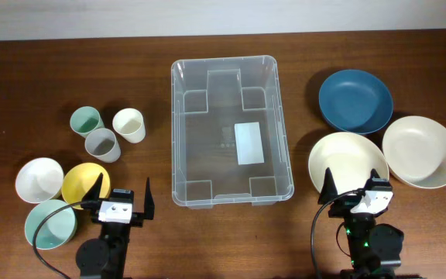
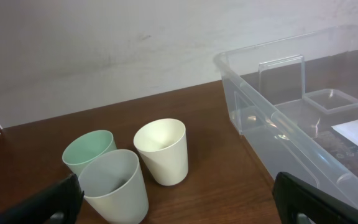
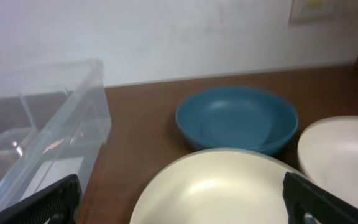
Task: Pack container
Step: 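Move right gripper to the far-right cream bowl and grasp its rim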
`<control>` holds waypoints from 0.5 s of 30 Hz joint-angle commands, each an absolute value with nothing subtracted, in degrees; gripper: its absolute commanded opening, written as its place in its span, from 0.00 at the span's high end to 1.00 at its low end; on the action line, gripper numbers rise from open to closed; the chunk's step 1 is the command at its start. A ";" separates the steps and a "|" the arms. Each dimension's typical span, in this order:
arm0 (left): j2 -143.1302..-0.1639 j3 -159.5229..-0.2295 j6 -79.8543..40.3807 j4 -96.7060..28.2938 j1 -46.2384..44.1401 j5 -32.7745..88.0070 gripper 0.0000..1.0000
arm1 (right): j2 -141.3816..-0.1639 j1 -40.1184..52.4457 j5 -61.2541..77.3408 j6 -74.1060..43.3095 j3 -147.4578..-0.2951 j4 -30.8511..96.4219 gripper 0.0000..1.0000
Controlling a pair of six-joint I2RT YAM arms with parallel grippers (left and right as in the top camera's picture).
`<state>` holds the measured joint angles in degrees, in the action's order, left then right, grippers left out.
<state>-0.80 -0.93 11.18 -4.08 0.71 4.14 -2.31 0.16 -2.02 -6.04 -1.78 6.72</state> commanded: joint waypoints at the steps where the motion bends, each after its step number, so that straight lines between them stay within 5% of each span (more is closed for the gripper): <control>1: -0.30 -0.51 12.10 -4.14 0.91 4.75 0.00 | -5.74 0.34 -2.39 -9.74 -6.28 10.20 0.01; 11: -0.30 -0.51 12.10 -4.12 0.91 4.75 0.00 | -31.99 0.25 -5.21 -9.72 -30.65 24.25 0.01; 15: -0.30 -0.51 12.10 -4.14 0.91 4.75 0.00 | -49.60 -2.04 -4.95 -9.72 -50.59 39.83 0.01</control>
<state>-0.69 -0.89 11.18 -4.10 0.71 4.14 -39.24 -0.14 -4.12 -9.08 -37.91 33.21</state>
